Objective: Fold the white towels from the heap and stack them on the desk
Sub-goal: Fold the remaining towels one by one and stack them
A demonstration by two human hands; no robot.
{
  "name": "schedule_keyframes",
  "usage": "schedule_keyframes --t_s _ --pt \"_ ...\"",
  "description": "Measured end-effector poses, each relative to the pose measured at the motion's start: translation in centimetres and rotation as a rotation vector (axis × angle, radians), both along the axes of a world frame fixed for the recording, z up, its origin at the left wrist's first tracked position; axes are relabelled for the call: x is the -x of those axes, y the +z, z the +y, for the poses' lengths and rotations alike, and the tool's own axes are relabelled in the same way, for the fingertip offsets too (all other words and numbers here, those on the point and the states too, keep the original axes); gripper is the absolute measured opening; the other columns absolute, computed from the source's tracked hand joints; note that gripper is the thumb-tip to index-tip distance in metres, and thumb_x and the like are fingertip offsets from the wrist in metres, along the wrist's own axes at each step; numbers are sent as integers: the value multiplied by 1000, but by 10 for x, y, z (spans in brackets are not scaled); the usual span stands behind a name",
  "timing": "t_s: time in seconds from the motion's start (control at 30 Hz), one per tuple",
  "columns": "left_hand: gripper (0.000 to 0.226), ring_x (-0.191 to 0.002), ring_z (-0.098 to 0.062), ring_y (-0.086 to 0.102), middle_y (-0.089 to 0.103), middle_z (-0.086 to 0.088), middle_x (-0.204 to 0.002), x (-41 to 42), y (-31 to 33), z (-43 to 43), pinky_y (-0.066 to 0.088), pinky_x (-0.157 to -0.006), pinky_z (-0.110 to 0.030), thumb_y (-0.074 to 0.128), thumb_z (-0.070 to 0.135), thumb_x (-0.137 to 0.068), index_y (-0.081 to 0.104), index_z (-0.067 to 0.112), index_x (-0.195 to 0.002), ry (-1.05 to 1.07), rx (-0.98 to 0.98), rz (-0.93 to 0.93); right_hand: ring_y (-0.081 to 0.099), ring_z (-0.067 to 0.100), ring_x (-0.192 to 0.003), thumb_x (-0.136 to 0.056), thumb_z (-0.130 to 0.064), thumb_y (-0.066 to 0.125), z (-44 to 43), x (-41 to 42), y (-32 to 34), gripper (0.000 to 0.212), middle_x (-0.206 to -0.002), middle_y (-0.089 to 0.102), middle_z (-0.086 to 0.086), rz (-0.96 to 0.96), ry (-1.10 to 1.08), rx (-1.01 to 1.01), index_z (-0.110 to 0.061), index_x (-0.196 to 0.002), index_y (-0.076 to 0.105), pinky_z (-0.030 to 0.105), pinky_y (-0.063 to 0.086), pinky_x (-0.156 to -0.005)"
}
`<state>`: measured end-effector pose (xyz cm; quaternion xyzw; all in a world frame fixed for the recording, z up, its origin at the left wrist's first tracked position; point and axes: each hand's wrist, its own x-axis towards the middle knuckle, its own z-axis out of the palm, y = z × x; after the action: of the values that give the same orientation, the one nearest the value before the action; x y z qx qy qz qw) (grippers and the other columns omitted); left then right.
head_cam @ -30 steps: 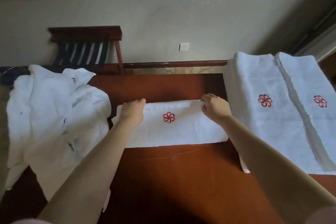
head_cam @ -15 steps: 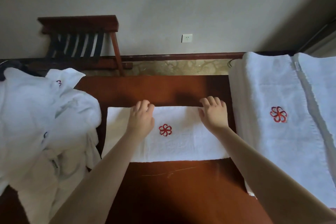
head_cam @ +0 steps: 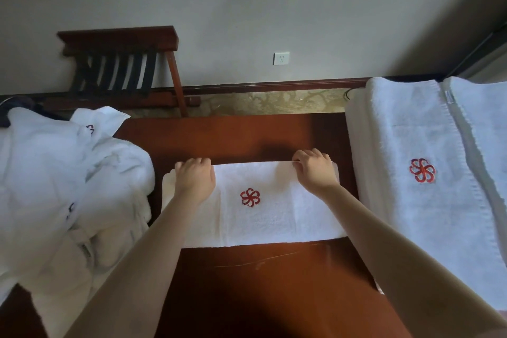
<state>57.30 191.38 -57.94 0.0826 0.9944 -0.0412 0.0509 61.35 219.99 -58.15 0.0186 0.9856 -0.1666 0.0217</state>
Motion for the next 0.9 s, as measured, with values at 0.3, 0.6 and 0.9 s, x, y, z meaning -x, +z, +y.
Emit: schedule_keyframes --t_s 0.3,0.6,0.9 --pt "36 -133 -27 34 45 -6 -140 -16 0 47 17 -113 -49 46 15 -93 52 14 -128 -150 -168 -20 52 33 -118 -88 -15 60 -34 -23 1 33 -120 58 12 241 30 -42 -9 -120 59 53 33 -108" --pt "71 -140 -19 -32 -36 4 -149 -52 -43 46 -18 -114 -45 -8 64 -89 -29 23 -143 -185 -83 -224 -16 10 -145 -101 -46 27 7 -66 -40 61 -162 -2 -1 -101 -63 -19 -26 -155 8 25 -27 -109" --pt "62 -145 -27 21 26 -7 -157 -58 -26 51 23 -113 -57 37 43 -95 34 11 -148 -229 -224 -16 0 19 -149 -96 -36 9 -32 -60 -24 61 -162 6 4 -97 34 -109 -18 -154 12 50 -7 -117"
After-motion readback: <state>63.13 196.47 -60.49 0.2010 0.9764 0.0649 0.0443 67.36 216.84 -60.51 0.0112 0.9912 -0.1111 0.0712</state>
